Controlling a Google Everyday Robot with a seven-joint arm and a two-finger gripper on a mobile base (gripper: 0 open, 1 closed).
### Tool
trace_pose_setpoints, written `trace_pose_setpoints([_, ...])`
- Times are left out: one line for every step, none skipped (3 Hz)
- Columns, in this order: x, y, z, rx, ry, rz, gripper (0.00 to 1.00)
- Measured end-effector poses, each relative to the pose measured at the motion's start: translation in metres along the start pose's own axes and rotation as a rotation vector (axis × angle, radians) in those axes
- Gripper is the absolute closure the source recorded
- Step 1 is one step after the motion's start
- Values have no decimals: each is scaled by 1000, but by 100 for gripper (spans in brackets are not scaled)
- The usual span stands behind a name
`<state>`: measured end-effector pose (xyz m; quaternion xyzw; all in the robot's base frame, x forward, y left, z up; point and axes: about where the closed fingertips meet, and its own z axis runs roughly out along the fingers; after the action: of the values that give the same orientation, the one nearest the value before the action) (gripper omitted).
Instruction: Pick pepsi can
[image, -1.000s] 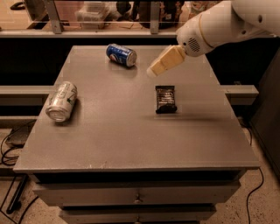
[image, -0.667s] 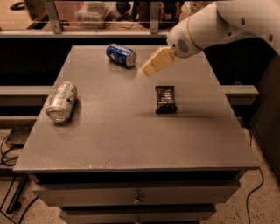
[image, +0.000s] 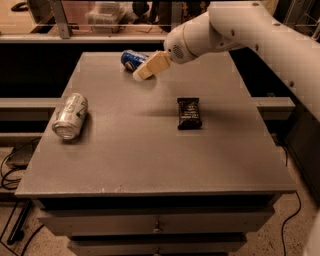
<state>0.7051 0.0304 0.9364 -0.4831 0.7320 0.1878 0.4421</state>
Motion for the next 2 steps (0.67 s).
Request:
trace_pose_setpoints([-13, -6, 32, -11, -43, 4, 0])
trace_pose_setpoints([-6, -2, 16, -6, -21, 1, 0])
